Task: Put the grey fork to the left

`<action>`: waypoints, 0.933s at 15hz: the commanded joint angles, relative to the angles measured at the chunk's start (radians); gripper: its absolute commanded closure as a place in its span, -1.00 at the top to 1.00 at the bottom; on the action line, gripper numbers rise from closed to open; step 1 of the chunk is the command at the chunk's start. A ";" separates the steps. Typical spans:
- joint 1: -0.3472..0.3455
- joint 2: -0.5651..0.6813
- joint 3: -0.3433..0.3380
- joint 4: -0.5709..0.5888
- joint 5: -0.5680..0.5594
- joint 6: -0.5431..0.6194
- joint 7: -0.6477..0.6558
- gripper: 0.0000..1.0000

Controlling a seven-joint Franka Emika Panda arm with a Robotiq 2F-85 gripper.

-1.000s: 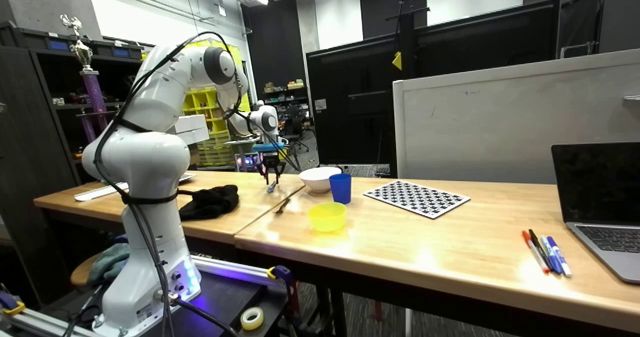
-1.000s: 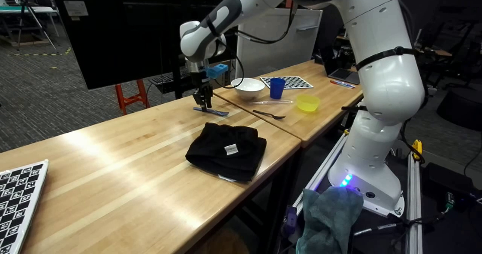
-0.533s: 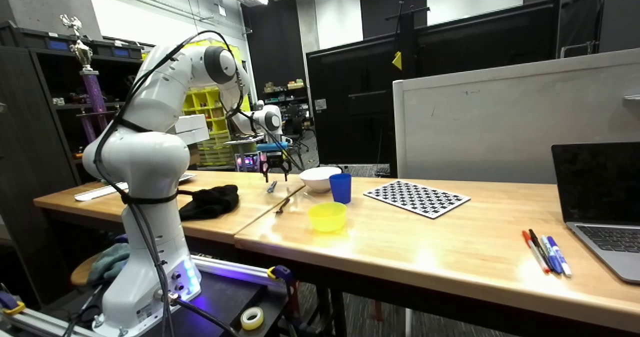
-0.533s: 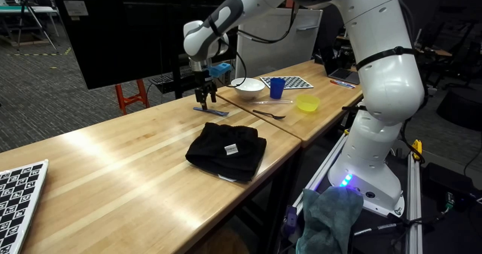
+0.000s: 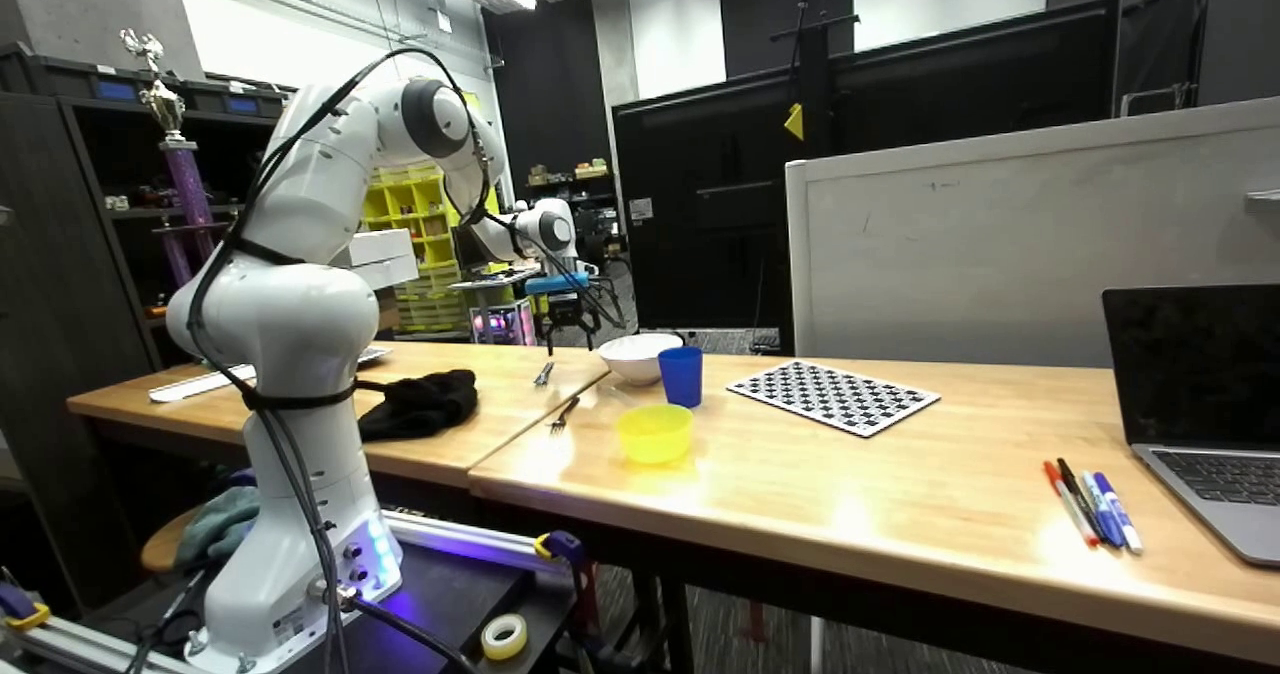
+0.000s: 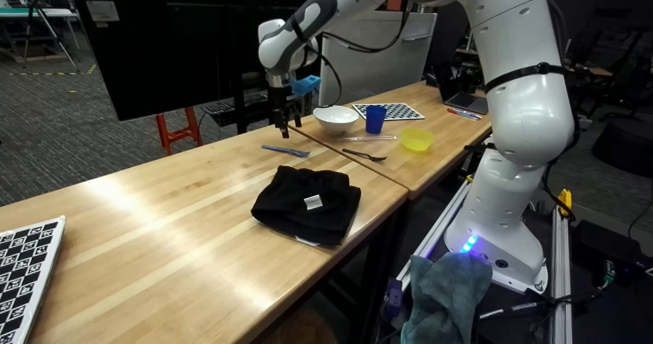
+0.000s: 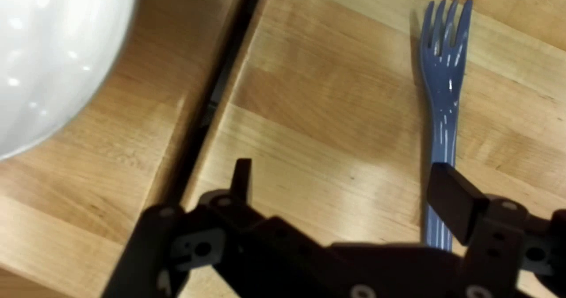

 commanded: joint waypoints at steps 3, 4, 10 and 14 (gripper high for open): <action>-0.013 -0.112 -0.017 -0.098 -0.026 0.027 0.016 1.00; -0.017 -0.128 -0.020 -0.111 -0.023 0.035 0.018 1.00; -0.054 -0.268 -0.039 -0.231 -0.004 0.116 0.027 1.00; -0.072 -0.384 -0.062 -0.311 -0.022 0.137 0.030 1.00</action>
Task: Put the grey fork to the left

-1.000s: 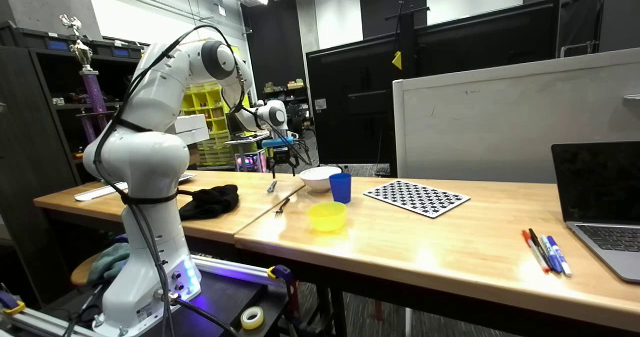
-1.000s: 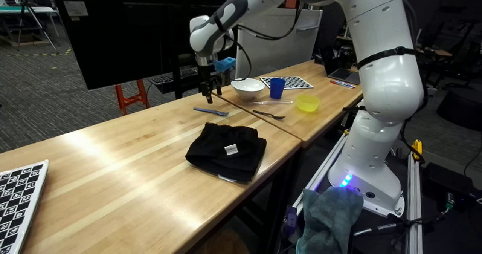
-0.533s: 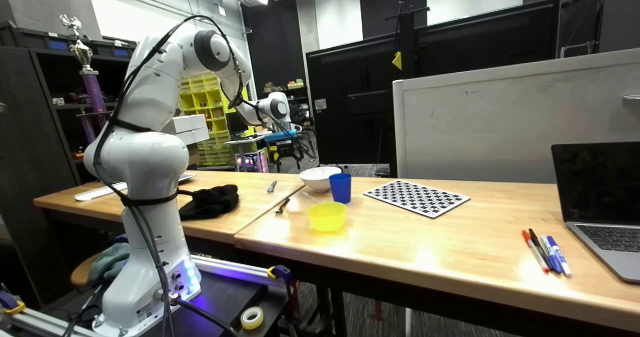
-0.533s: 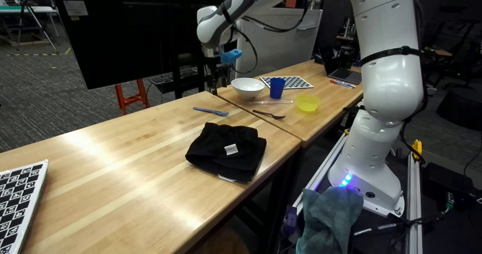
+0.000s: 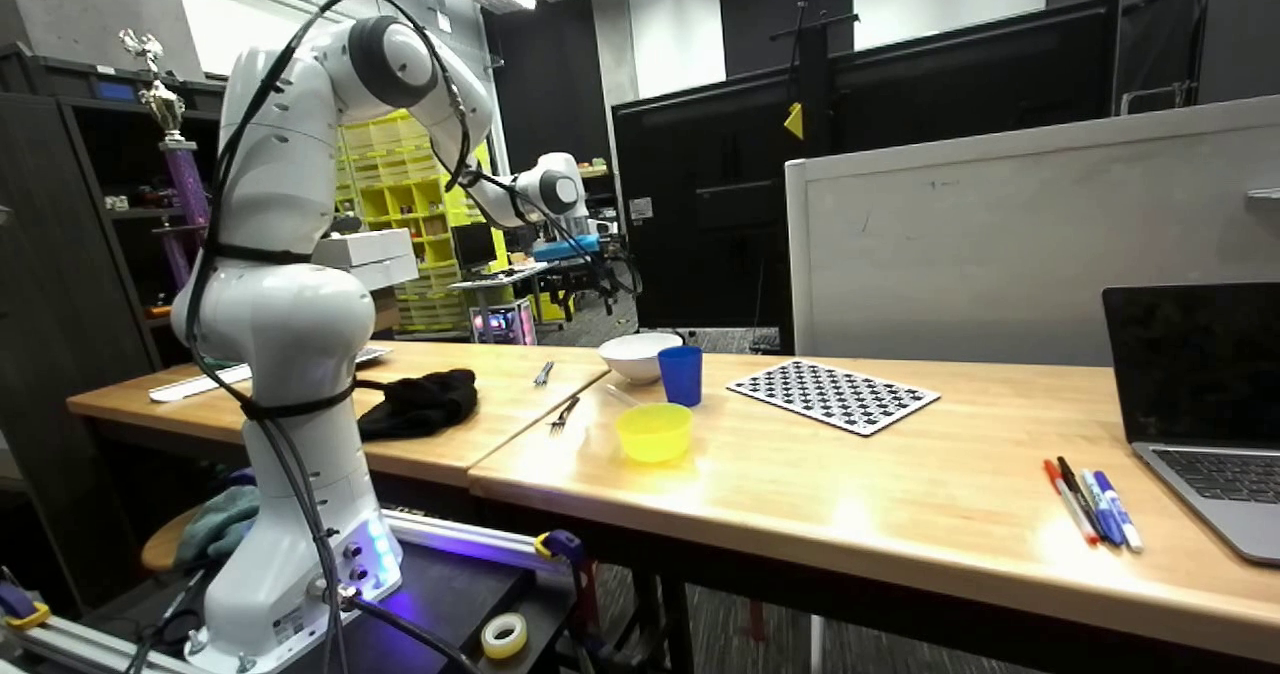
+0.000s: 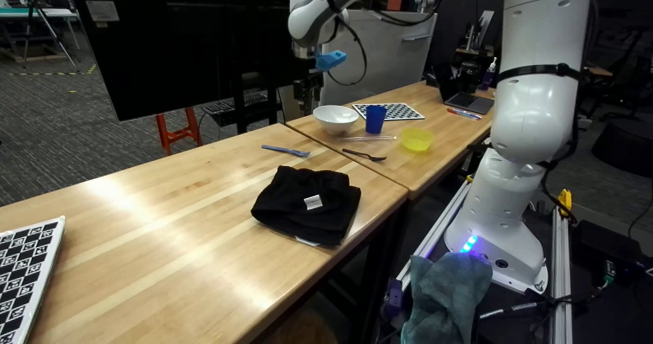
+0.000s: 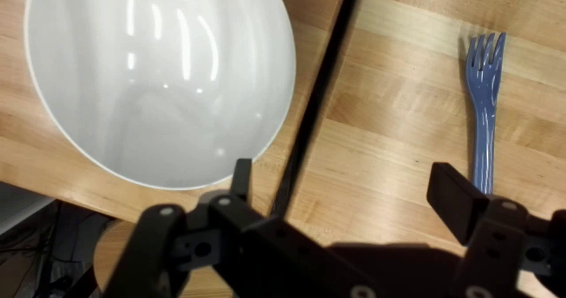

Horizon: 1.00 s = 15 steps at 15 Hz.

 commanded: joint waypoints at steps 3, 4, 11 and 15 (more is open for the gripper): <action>-0.019 -0.211 -0.028 -0.155 -0.017 0.034 0.021 1.00; -0.024 -0.241 -0.033 -0.171 -0.013 0.028 0.022 1.00; -0.041 -0.440 -0.067 -0.279 0.071 -0.022 0.018 1.00; -0.040 -0.526 -0.088 -0.315 0.165 -0.118 0.034 1.00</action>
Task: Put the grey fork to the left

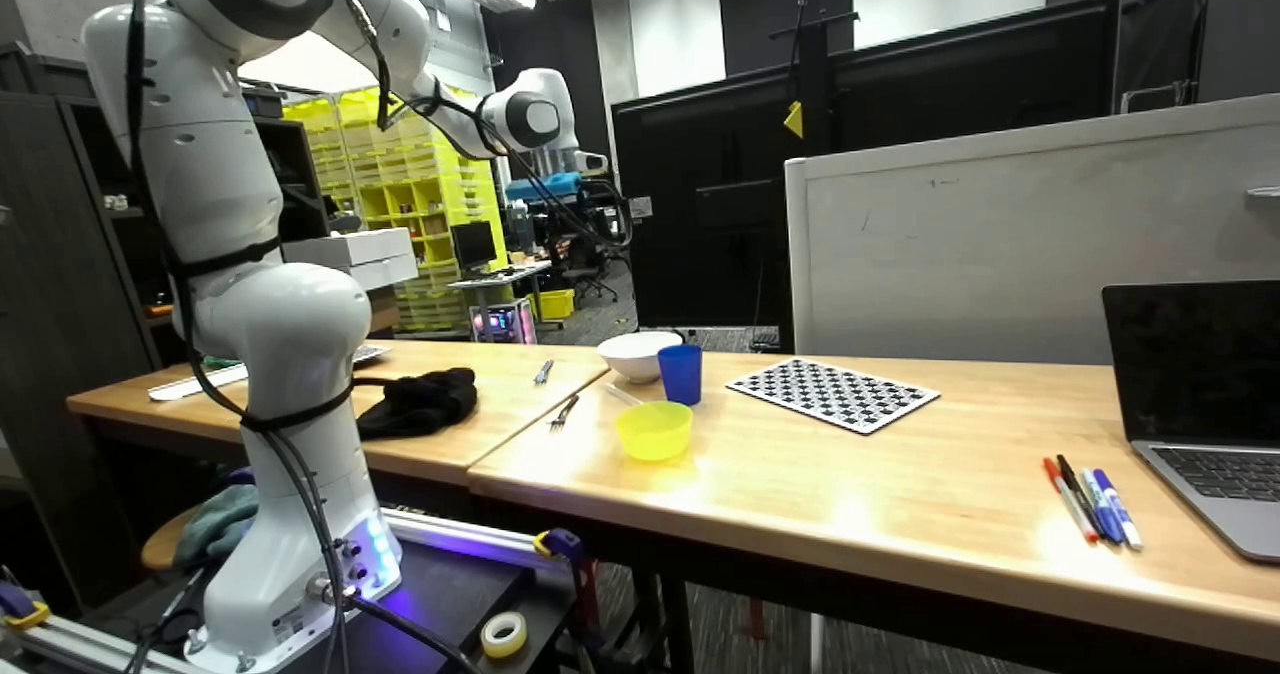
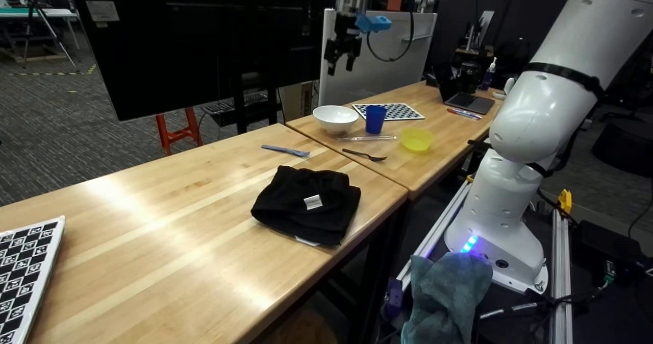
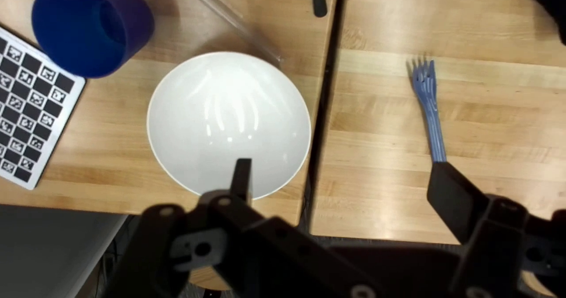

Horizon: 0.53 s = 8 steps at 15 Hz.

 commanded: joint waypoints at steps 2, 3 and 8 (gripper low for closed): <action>-0.005 -0.132 -0.016 -0.075 0.061 -0.095 0.054 1.00; -0.008 -0.148 -0.019 -0.084 0.061 -0.109 0.069 1.00; -0.028 -0.230 -0.027 -0.156 0.044 -0.141 0.152 1.00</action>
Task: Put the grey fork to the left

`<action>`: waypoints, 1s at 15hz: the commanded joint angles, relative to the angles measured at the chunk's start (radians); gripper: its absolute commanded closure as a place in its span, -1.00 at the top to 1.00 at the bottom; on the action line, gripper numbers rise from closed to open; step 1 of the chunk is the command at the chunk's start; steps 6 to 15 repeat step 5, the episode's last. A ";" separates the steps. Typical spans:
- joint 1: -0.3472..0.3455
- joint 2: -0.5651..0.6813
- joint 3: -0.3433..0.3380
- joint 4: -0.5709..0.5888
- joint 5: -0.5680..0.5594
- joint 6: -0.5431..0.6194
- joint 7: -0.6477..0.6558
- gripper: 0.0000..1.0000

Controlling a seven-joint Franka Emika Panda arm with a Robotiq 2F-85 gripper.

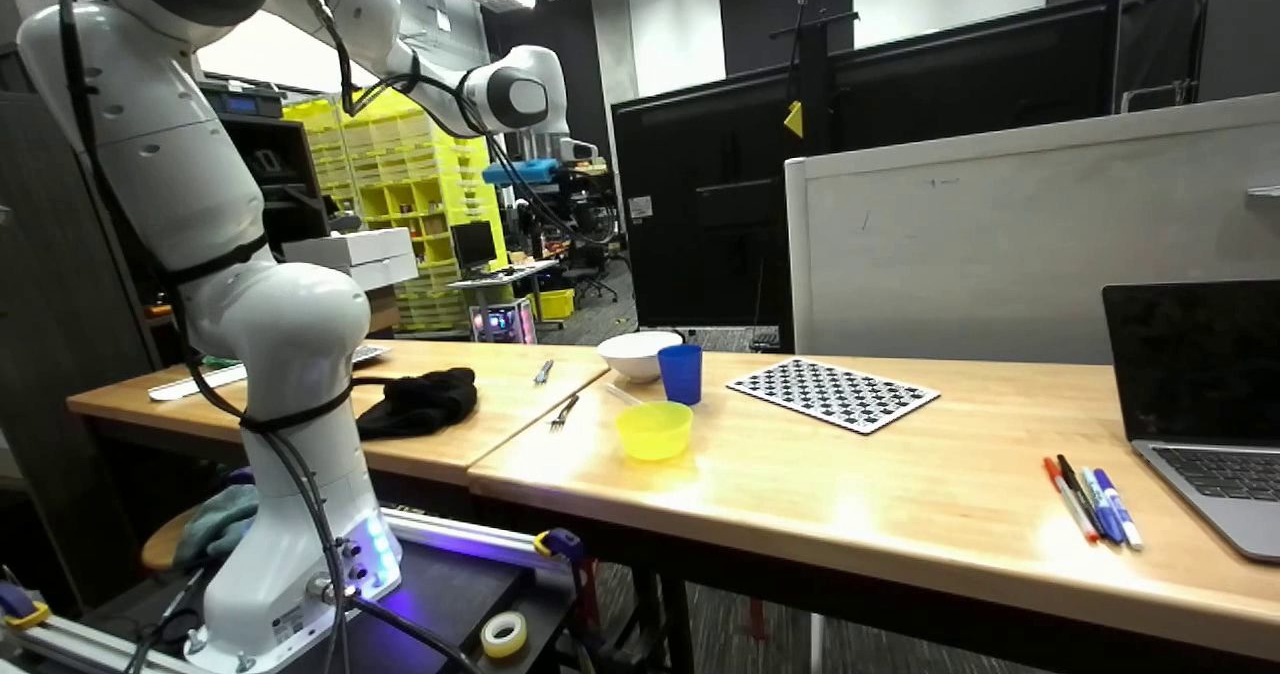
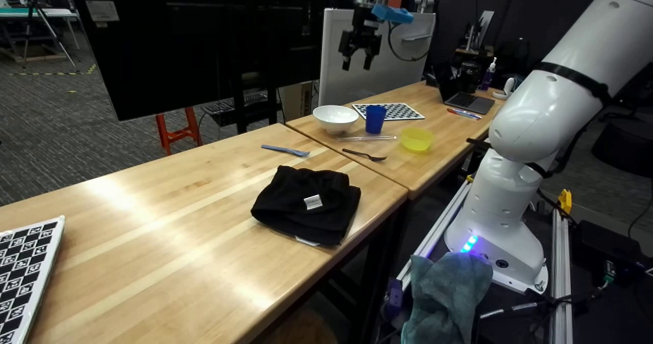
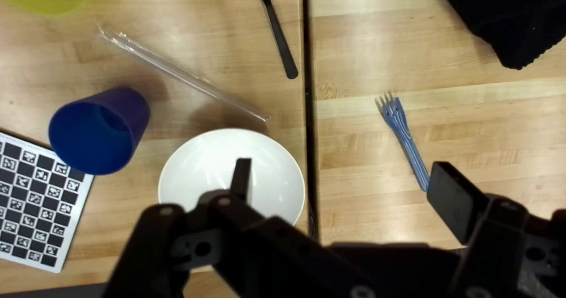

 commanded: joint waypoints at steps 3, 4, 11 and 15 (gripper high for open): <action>-0.025 -0.104 -0.001 -0.111 0.003 -0.004 0.075 1.00; -0.026 -0.109 0.000 -0.125 0.003 0.001 0.081 1.00; -0.027 -0.114 0.001 -0.138 0.003 0.010 0.087 1.00; -0.027 -0.114 0.001 -0.138 0.003 0.010 0.087 1.00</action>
